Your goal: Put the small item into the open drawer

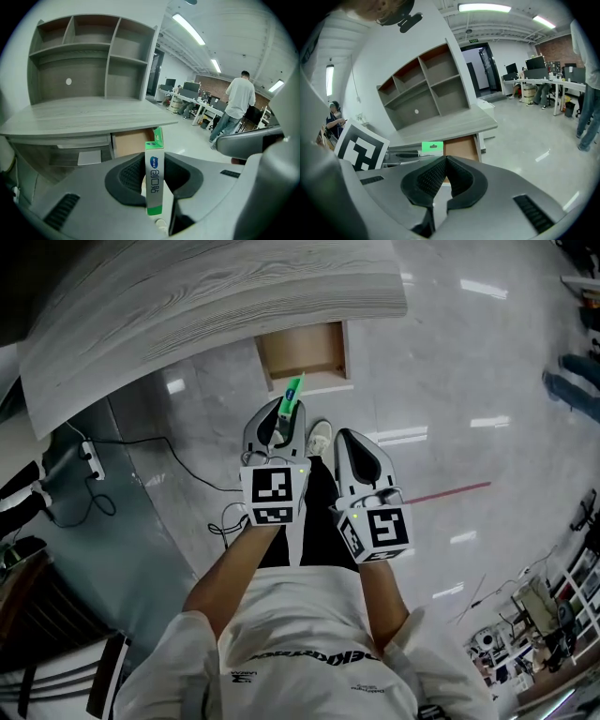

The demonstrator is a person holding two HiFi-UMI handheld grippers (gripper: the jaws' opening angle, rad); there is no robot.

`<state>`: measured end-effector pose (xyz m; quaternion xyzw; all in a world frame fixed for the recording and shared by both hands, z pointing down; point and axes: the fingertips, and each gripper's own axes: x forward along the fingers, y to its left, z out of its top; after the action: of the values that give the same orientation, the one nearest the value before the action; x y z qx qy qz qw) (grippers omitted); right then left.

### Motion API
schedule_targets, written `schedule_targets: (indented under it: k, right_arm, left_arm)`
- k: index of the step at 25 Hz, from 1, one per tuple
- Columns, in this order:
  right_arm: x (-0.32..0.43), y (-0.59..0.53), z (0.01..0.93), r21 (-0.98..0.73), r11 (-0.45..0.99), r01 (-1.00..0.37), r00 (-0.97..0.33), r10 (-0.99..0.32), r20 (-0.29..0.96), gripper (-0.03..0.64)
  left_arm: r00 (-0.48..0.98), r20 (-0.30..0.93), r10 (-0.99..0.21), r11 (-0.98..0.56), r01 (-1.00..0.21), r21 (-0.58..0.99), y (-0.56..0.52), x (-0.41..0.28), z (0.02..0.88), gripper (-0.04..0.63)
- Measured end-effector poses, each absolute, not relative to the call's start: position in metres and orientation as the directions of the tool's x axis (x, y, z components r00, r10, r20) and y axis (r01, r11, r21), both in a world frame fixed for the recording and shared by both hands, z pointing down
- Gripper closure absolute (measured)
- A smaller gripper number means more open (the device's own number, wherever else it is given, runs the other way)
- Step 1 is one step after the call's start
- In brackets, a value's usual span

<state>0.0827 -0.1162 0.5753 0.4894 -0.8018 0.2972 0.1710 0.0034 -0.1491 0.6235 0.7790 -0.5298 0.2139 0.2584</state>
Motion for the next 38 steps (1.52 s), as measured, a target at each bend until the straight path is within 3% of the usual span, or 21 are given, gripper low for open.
schedule_targets:
  k: [38]
  right_arm:
    - [0.096, -0.094, 0.629, -0.345, 0.325, -0.881, -0.473, -0.637, 0.609, 0.584]
  left_arm:
    - [0.267, 0.721, -0.639, -0.174, -0.964, 0.203, -0.217, 0.015, 0.749, 0.497]
